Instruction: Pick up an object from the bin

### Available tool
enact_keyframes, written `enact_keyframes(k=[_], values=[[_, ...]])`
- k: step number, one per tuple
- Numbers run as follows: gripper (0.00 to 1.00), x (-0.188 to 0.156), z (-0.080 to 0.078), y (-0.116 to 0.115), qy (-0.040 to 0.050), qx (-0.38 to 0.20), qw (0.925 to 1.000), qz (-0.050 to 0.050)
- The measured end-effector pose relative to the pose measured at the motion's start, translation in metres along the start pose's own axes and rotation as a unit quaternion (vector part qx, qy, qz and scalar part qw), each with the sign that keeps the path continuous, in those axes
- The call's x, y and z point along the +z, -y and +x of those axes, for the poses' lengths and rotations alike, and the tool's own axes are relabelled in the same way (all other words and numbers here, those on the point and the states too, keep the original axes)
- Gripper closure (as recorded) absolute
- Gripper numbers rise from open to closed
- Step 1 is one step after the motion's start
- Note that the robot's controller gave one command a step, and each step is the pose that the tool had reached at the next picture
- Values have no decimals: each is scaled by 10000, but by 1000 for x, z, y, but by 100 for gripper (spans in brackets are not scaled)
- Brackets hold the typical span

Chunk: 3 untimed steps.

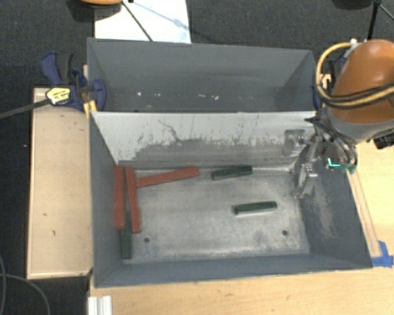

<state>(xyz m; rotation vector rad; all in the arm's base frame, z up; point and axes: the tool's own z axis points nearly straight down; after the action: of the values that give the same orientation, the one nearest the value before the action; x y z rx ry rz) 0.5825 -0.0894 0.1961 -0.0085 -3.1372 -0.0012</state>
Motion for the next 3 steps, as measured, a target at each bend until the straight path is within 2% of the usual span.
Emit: enact_keyframes(k=[1, 2, 3], values=[[0, -4, -2, 0, 39, -10, 10000, 5], [0, 45, 28, -14, 64, -204, 9998, 9], [0, 104, 15, -19, 55, -572, 9983, 9]])
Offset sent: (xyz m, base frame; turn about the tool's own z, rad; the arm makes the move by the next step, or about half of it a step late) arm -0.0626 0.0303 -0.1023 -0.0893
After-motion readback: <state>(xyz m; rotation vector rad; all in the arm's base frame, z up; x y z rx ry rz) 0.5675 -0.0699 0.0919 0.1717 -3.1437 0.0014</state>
